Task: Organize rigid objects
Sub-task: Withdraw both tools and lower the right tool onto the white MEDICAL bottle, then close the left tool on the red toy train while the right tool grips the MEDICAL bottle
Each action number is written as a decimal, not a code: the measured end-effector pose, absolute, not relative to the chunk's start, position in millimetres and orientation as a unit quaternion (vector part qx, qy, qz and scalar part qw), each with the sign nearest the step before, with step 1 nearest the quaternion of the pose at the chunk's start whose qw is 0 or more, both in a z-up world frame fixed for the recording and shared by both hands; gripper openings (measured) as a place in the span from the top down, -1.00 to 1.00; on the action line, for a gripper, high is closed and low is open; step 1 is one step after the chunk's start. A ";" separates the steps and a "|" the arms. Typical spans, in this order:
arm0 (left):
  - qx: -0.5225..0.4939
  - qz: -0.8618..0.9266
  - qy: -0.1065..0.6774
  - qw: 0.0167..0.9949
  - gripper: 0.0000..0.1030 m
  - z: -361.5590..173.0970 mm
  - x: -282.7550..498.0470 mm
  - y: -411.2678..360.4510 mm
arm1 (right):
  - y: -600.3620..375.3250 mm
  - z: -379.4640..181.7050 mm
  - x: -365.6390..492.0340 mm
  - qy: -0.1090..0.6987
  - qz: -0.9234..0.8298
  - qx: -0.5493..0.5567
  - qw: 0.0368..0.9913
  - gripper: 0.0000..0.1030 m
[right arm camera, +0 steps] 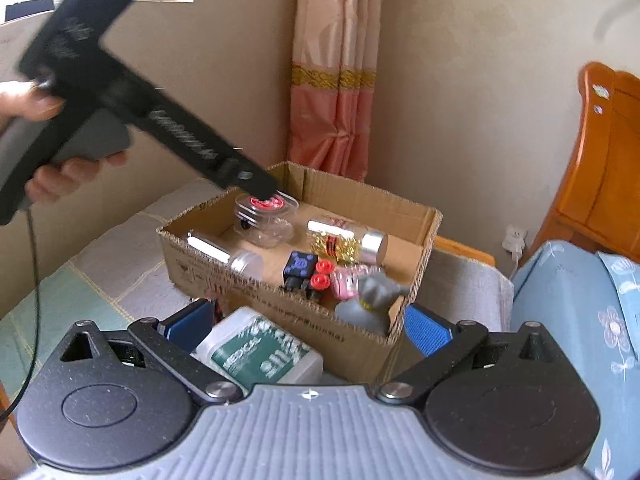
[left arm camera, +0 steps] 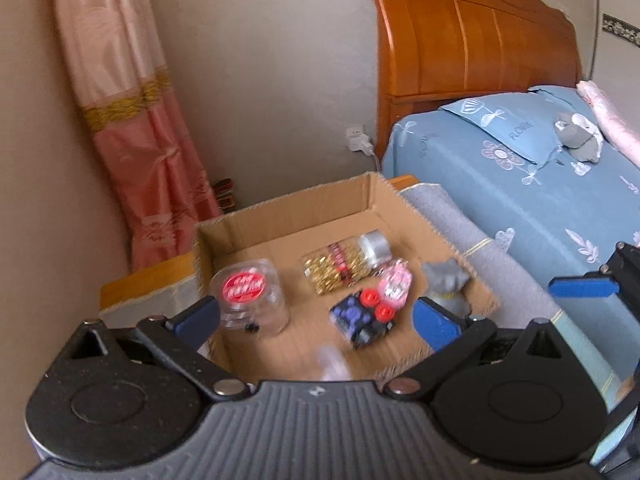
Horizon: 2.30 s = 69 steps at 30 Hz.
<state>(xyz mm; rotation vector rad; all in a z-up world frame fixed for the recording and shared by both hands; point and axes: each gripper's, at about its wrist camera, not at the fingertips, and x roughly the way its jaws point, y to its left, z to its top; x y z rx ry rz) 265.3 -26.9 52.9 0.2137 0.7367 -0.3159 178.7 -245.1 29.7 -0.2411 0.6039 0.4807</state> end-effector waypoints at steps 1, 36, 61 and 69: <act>0.103 -0.143 0.355 0.918 -0.99 50.8 257.8 -23.8 | -245.0 28.2 175.9 0.298 0.225 -0.113 0.921 -1.00; 0.013 0.014 0.358 0.934 -0.99 -46.8 175.3 67.6 | -195.2 -30.1 205.7 0.377 0.113 -0.006 0.919 -1.00; 0.041 -0.030 0.353 0.934 -0.99 -40.8 171.7 51.0 | -197.2 -35.3 173.3 0.395 0.133 -0.041 0.908 -0.76; 0.056 -0.066 0.360 0.929 -0.99 -37.4 176.8 28.5 | -210.7 -43.8 151.1 0.415 0.159 -0.023 0.895 -0.71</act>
